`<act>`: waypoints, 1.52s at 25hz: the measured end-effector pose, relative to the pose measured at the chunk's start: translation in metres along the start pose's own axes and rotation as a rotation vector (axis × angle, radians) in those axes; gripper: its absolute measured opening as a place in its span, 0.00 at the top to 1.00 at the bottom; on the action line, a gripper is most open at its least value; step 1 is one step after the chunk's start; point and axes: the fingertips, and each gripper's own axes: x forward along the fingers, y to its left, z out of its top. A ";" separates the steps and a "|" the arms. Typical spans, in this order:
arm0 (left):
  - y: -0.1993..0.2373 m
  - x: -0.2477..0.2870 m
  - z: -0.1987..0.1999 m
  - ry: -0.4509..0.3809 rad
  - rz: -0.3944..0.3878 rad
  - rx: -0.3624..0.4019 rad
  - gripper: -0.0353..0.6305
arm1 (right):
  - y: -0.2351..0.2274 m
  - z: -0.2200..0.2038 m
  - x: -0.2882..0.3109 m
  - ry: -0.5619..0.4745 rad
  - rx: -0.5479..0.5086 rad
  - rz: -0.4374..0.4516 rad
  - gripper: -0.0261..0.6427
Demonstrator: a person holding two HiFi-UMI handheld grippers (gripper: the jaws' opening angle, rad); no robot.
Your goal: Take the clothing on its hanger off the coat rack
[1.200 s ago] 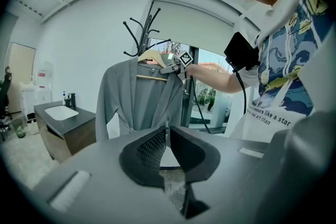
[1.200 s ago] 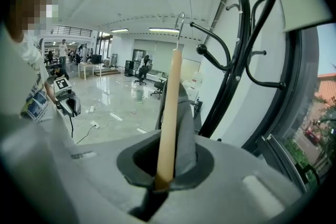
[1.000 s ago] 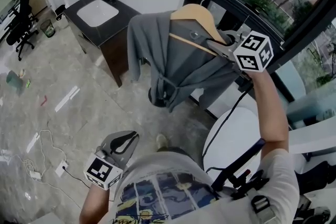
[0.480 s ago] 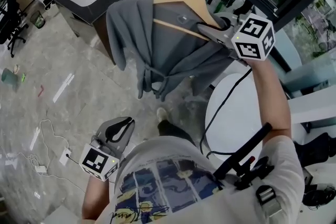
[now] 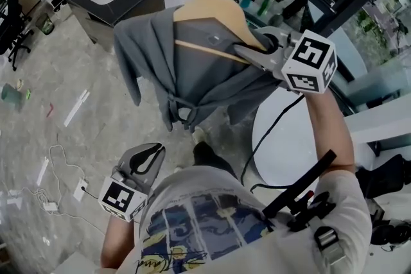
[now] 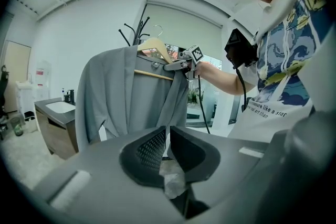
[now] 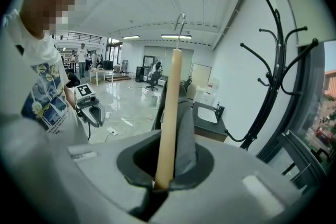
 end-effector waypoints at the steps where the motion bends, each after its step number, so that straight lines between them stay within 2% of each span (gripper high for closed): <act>1: -0.001 -0.002 -0.001 -0.001 -0.002 0.000 0.90 | 0.005 0.000 -0.001 -0.004 0.002 0.004 0.95; 16: -0.012 -0.022 -0.014 -0.025 -0.028 -0.006 0.90 | 0.065 0.002 -0.010 0.008 -0.012 -0.001 0.95; 38: -0.016 -0.028 -0.011 -0.031 -0.022 -0.004 0.90 | 0.084 -0.004 -0.008 0.012 0.003 0.029 0.95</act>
